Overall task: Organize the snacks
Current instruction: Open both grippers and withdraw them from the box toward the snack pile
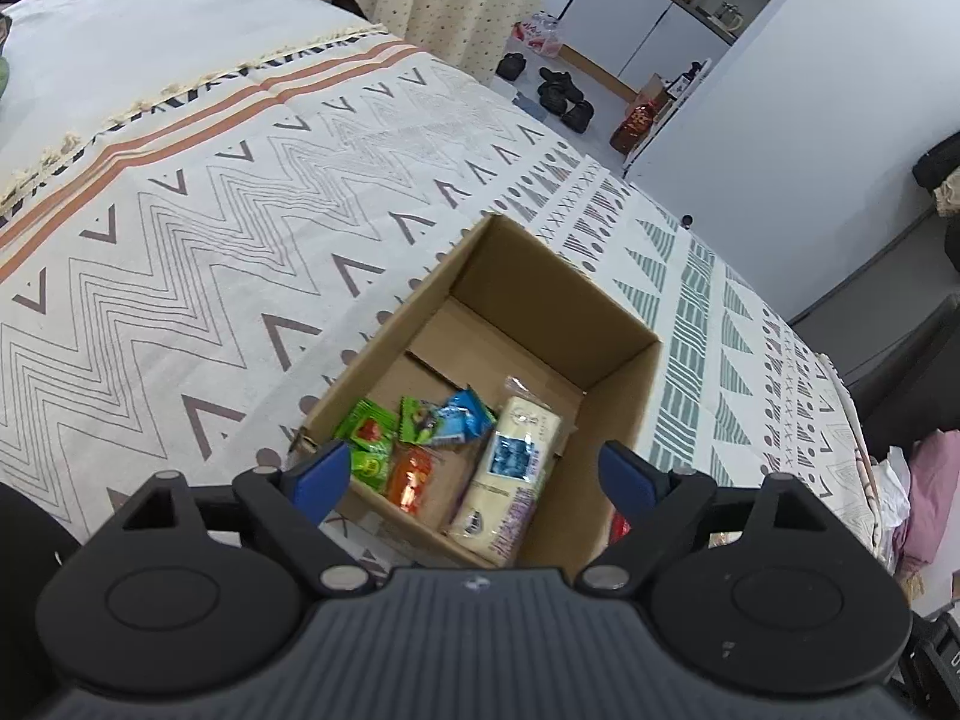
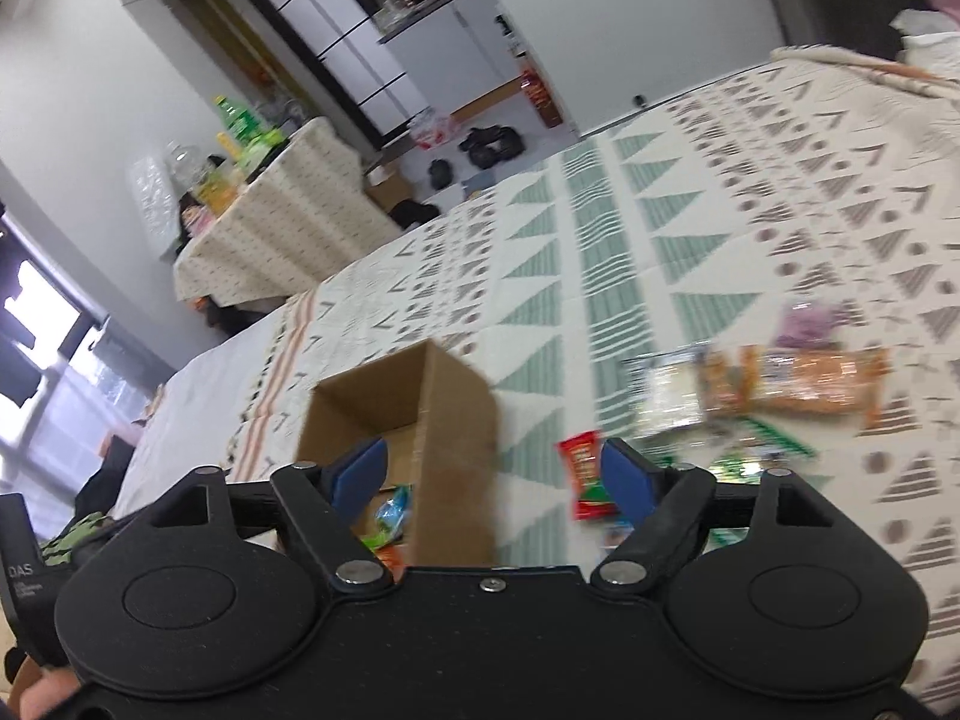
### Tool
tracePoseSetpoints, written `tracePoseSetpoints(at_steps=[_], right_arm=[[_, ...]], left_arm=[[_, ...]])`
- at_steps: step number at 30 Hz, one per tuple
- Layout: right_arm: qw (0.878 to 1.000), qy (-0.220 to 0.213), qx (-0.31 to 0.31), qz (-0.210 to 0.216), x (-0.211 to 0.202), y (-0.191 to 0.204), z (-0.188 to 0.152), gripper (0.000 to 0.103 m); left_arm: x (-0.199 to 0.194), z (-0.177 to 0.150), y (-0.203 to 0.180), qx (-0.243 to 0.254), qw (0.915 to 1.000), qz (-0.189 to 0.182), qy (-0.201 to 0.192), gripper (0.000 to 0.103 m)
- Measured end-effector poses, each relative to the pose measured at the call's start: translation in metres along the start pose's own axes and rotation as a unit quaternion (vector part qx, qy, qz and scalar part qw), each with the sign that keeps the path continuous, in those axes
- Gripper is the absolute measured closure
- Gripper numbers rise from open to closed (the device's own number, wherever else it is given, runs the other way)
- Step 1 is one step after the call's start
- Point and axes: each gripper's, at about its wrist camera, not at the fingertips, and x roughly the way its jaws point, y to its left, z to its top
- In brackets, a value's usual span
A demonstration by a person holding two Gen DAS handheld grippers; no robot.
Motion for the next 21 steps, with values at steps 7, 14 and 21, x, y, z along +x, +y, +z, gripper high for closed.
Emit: tracePoseSetpoints(at_steps=[7,14,21], right_arm=[[1.000,-0.018,0.010,-0.020,-0.025,-0.029,0.005,0.012],[0.999,-0.025,0.019,-0.019,-0.043,-0.054,0.008,0.000],[0.999,-0.028,0.038,-0.011,-0.053,-0.078,0.005,0.000]], left_arm=[[-0.012,-0.015,-0.027,0.033,0.9992,-0.018,-0.010,0.008],[-0.019,-0.032,-0.051,0.047,0.9984,-0.028,-0.014,0.007],[-0.019,-0.054,-0.077,0.073,0.9968,-0.033,0.000,0.007]])
